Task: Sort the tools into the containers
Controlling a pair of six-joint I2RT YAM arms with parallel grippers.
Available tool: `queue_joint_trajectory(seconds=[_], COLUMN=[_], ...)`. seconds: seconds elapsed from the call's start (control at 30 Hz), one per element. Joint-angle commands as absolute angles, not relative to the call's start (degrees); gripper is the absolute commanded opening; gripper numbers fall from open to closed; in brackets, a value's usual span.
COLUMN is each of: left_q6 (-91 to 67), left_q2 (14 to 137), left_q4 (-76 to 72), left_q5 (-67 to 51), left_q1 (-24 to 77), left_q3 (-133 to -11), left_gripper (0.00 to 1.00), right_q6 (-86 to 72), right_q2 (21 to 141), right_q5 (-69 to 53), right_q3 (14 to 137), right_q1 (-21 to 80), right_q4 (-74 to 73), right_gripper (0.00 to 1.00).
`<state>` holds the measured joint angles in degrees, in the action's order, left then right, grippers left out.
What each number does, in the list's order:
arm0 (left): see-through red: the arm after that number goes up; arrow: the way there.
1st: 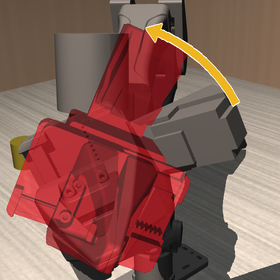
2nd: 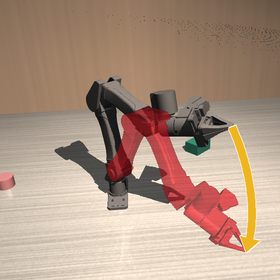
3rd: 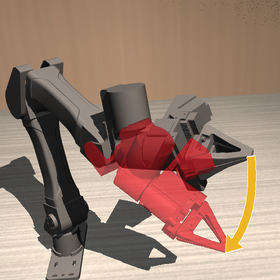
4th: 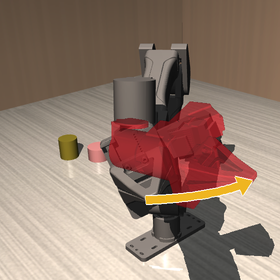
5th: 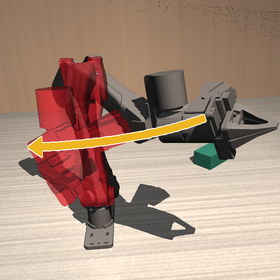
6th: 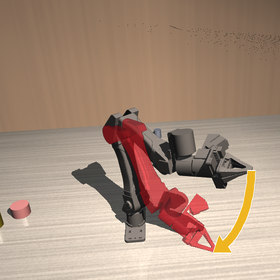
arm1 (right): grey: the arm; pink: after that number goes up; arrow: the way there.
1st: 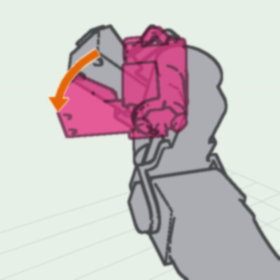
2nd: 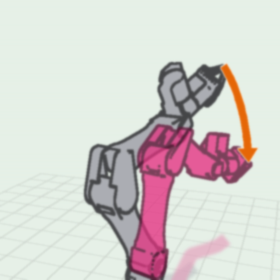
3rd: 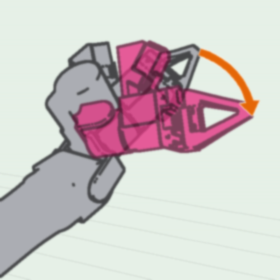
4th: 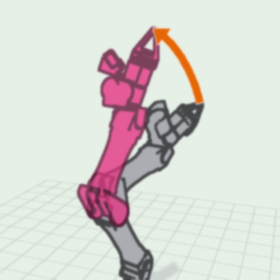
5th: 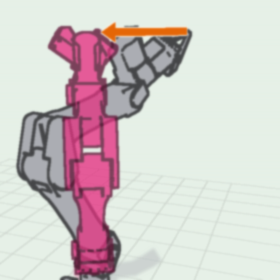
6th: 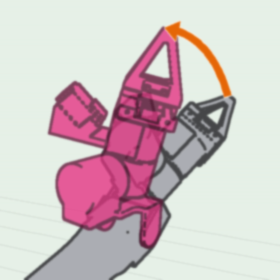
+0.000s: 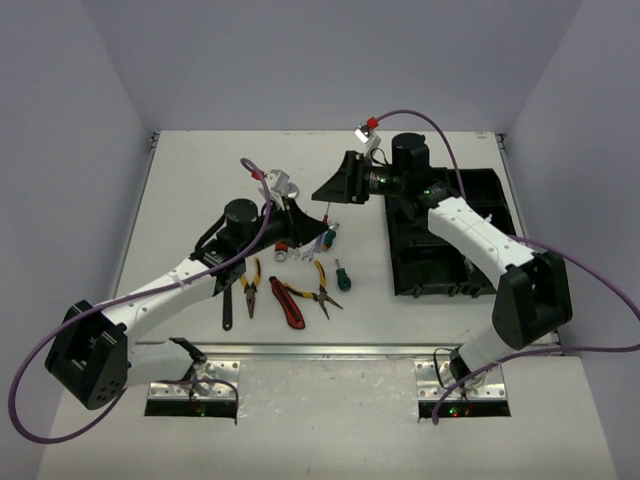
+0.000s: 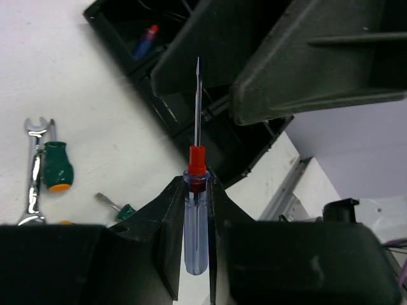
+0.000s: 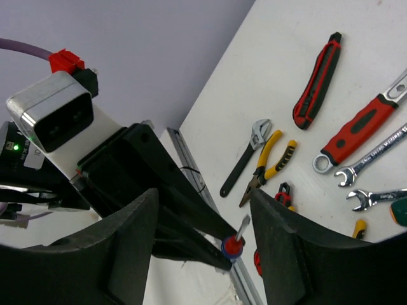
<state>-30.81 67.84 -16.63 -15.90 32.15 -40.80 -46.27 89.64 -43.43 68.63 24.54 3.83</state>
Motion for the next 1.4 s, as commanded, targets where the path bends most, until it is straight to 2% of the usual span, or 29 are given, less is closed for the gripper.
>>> queue_joint_trajectory(seconds=[0.0, 0.03, 0.1, 0.33, 0.37, 0.43, 0.53, 0.57, 0.63, 0.67, 0.7, 0.73, 0.77, 0.93, 0.97, 1.03, 1.2, 1.37], left_q6=[-32.62, -32.81, -33.05, -32.85, -32.87, -32.87, -32.61, -32.38, -32.12, -31.86, -31.61, -31.35, -30.89, -30.84, -30.63, -28.21, -21.96, -18.55], left_q2=[68.69, 68.63, 68.48, 68.80, 68.85, 68.91, 68.56, 68.29, 67.56, 67.33, 66.90, 66.67, 66.22, 62.24, 62.18, 59.67, 55.80, 52.10], left_q4=[-25.77, -25.97, -26.25, -23.55, -23.47, -23.39, -22.28, -21.69, -19.52, -17.29, -15.20, -13.62, -11.82, 10.79, 11.08, 20.17, 26.01, 30.78], left_q5=[-25.22, -25.50, -25.14, -21.20, -20.89, -20.58, -18.81, -17.80, -14.33, -11.27, -8.87, -7.21, -5.47, 15.73, 15.96, 22.61, 19.95, 20.74], left_q1=[32.41, 32.52, 32.52, 32.50, 32.52, 32.52, 32.52, 32.52, 32.52, 32.52, 32.52, 32.52, 32.52, 32.43, 32.43, 32.43, 32.43, 32.43], left_q3=[-40.81, -40.85, -40.78, -41.99, -42.16, -42.43, -43.02, -43.28, -43.83, -44.34, -45.50, -45.79, -46.85, -54.02, -54.10, -56.43, -57.66, -55.81], left_gripper=[0.00, 0.00, 0.00, 0.00, 0.00, 0.00, 0.00, 0.05, 0.26, 0.45, 0.72, 0.95, 1.00, 1.00, 1.00, 1.00, 1.00, 1.00], right_q6=[-48.17, -47.89, -47.90, -47.68, -47.52, -47.23, -47.42, -47.55, -47.98, -48.38, -48.63, -48.82, -48.87, -48.61, -48.60, -48.55, -49.50, -48.44], right_q2=[90.52, 90.80, 90.88, 88.88, 88.57, 88.18, 87.80, 87.70, 87.66, 87.82, 87.95, 88.11, 88.29, 92.53, 92.59, 94.76, 102.88, 110.89], right_q5=[-42.67, -42.16, -42.01, -41.26, -40.97, -40.65, -39.69, -38.75, -36.88, -35.99, -34.34, -32.94, -31.15, -19.22, -18.98, -7.95, 11.57, 22.15], right_q3=[70.43, 70.75, 70.44, 67.45, 67.24, 67.39, 67.41, 67.47, 67.74, 68.08, 68.39, 68.66, 69.06, 76.60, 76.72, 80.96, 91.44, 98.59], right_q1=[24.75, 24.94, 24.98, 25.14, 25.14, 25.14, 25.14, 25.12, 25.05, 25.01, 24.83, 24.79, 24.06, 14.37, 14.24, 9.48, 4.90, 3.58], right_q4=[9.63, 8.58, 8.18, 7.95, 7.62, 6.45, 5.59, 4.79, 3.16, 2.53, 1.49, 0.97, 0.35, -10.65, -12.27, -15.79, -21.88, -22.32], right_gripper=[0.52, 0.42, 0.29, 0.31, 0.25, 0.02, 0.00, 0.00, 0.00, 0.00, 0.00, 0.00, 0.00, 0.00, 0.00, 0.00, 0.00, 0.00])
